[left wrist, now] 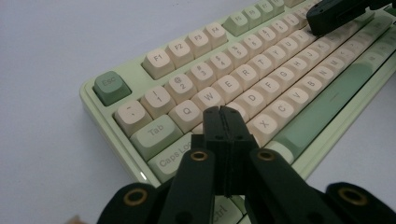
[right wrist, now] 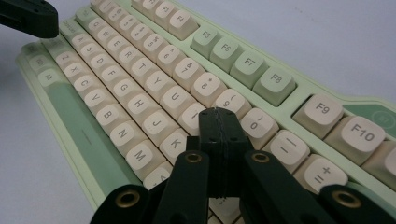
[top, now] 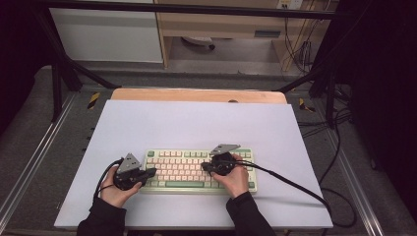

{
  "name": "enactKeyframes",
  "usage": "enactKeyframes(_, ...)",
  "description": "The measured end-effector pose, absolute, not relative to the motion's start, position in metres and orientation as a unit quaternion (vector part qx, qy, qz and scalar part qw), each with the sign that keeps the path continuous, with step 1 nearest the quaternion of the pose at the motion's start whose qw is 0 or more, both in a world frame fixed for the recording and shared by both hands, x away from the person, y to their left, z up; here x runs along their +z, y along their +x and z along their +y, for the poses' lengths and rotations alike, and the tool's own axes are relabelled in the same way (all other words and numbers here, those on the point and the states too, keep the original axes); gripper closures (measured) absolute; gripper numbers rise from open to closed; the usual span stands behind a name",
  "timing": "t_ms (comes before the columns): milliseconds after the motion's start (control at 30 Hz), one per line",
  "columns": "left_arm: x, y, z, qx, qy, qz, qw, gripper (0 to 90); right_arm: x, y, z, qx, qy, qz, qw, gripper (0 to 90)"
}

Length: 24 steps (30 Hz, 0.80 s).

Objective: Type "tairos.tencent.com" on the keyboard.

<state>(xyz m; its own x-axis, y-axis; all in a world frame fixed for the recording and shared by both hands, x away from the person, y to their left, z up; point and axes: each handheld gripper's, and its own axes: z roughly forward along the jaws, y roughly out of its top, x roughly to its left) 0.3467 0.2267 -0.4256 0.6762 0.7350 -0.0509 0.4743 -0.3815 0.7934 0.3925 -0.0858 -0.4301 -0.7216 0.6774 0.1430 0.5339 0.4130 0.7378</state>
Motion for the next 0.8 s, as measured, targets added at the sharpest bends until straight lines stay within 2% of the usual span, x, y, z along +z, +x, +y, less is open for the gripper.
enactKeyframes(800,-0.424,0.346,0.224,0.157,0.816,0.369,0.416,90.0,-0.415,0.375,-0.117,0.424,0.352,0.83,0.086,90.0)
